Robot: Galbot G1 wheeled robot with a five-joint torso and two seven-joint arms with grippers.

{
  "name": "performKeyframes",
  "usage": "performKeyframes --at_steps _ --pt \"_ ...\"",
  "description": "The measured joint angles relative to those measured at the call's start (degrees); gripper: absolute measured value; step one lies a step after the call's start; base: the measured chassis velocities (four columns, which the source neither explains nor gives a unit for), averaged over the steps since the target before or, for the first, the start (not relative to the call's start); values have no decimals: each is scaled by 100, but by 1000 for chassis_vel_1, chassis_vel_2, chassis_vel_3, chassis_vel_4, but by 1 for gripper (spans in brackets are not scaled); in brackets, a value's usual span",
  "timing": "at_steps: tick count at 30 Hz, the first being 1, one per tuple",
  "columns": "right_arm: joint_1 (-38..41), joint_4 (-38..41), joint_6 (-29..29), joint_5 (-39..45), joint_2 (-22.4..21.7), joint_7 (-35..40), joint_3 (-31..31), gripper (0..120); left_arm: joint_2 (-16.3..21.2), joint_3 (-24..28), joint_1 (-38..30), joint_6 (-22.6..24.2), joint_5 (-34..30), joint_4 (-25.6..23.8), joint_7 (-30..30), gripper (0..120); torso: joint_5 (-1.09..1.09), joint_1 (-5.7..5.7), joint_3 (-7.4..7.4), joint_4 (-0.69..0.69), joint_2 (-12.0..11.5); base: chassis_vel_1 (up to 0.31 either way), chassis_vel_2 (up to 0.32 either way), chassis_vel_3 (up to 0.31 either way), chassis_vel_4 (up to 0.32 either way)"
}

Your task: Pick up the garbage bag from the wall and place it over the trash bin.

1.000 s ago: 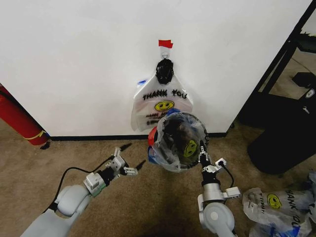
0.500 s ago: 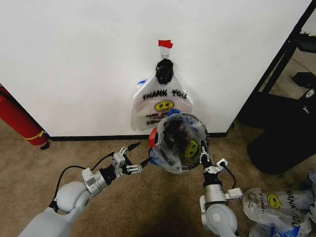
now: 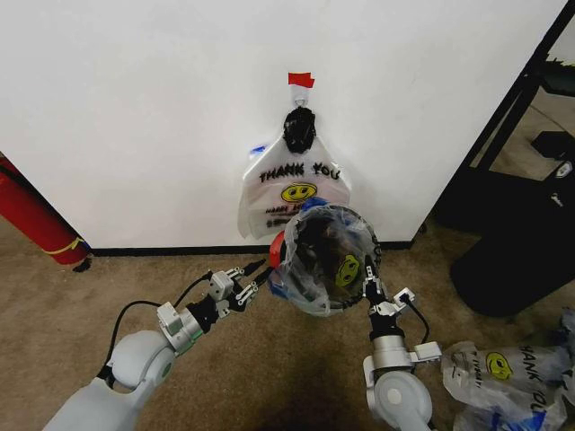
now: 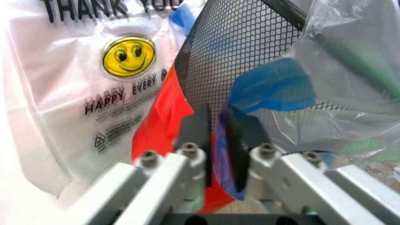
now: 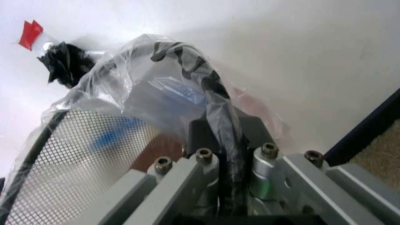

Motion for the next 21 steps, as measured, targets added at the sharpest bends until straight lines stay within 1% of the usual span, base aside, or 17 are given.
performKeyframes --at_steps 2,7,10,11,13,15,19,21 --pt "8 -8 2 1 0 0 0 1 -6 12 -9 -13 15 0 -26 1 0 0 0 0 0 0 0 0 0" --pt "14 -7 2 11 -1 12 -4 1 -28 41 -40 -52 142 72 -134 0 0 0 0 0 0 0 0 0 0" --pt "1 47 -2 37 -2 19 -20 1 -59 89 -66 26 330 183 -445 0 0 0 0 0 0 0 0 0 0" --pt "1 47 -2 37 -2 19 -20 1 -59 89 -66 26 330 183 -445 0 0 0 0 0 0 0 0 0 0" --pt "-46 126 -26 48 -4 25 -53 1 -83 138 -91 164 496 320 -804 0 0 0 0 0 0 0 0 0 0" --pt "-97 196 -51 54 -4 28 -88 1 -99 155 -114 228 638 442 -981 0 0 0 0 0 0 0 0 0 0" --pt "-140 245 -69 69 2 29 -122 1 -104 159 -98 218 710 503 -983 0 0 0 0 0 0 0 0 0 0" --pt "-134 238 -76 79 12 31 -127 1 -108 158 -55 86 712 498 -733 0 0 0 0 0 0 0 0 0 0"
